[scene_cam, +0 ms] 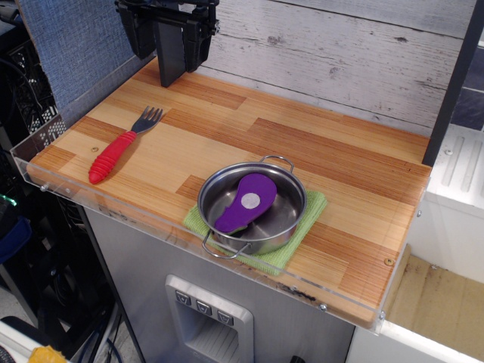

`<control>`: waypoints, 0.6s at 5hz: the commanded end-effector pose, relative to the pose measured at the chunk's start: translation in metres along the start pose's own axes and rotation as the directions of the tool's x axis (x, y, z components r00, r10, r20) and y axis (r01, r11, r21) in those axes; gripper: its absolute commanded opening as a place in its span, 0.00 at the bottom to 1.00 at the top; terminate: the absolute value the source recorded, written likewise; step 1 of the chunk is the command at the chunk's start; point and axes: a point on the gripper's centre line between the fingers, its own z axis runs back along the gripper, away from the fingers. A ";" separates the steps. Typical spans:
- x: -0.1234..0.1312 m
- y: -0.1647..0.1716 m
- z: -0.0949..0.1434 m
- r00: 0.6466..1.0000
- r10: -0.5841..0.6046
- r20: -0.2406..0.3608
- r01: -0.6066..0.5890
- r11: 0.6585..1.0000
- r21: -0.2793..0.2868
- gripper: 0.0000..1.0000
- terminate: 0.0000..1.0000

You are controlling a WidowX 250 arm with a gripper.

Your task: Place the eggplant between the pot and red fork

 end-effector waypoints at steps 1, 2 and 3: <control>0.000 0.000 0.000 1.000 0.000 0.000 0.000 1.000 0.000 1.00 0.00; -0.004 -0.016 -0.003 1.000 -0.005 0.004 0.005 0.999 -0.034 1.00 0.00; -0.017 -0.055 -0.012 0.999 -0.027 -0.016 0.026 0.997 -0.071 1.00 0.00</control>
